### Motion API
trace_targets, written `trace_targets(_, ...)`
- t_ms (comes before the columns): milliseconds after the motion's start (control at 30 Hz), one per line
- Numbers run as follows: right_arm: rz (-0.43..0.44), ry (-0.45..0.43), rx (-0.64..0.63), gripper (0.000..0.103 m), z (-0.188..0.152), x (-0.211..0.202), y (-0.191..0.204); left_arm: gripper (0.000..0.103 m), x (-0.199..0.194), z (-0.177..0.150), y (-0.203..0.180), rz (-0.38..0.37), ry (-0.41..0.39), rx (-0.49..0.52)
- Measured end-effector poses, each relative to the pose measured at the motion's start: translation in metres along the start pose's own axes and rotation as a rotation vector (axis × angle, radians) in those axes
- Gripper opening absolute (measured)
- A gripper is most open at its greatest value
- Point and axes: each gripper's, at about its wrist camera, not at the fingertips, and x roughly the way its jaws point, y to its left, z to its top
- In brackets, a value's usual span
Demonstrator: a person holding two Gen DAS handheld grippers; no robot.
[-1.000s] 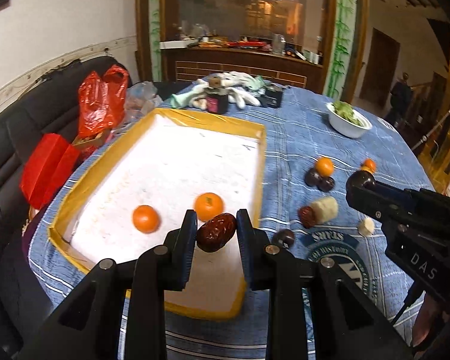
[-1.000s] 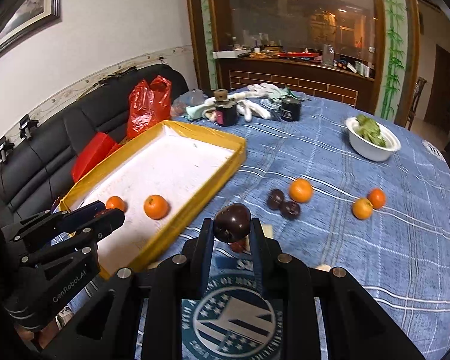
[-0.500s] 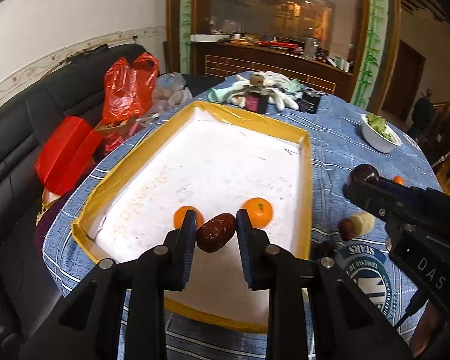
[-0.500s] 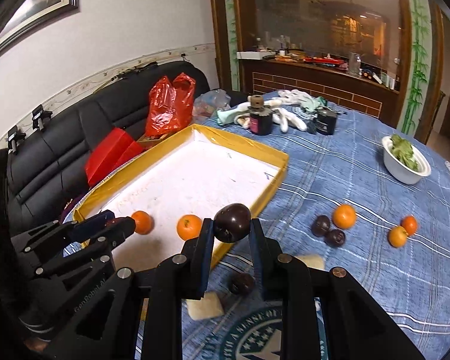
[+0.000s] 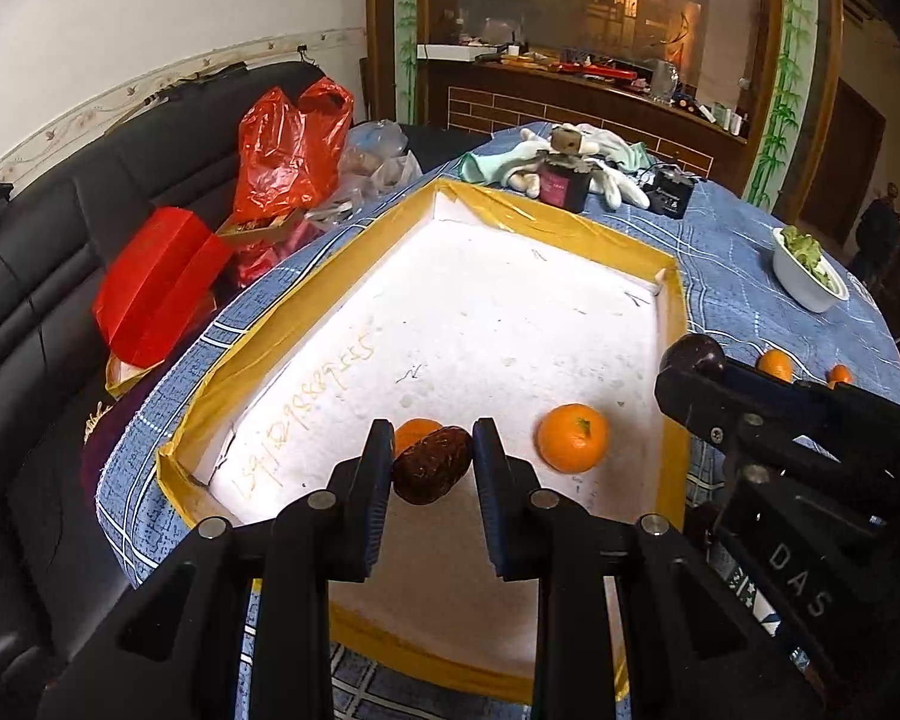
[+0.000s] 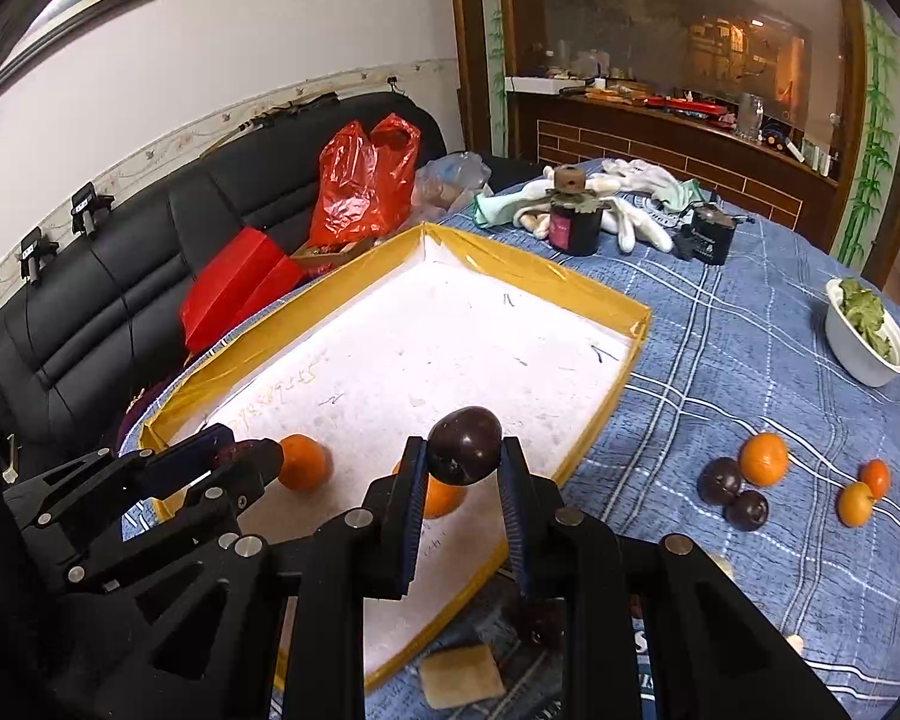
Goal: Organize fruits
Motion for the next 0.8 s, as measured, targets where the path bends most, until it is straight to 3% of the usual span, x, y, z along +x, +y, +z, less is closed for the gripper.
trace_targets(800,-0.018,0.070,0.008,0.024,0.009,0.033,0.003,0.025,0.019,0.009,0.012,0.022,0.077,-0.053)
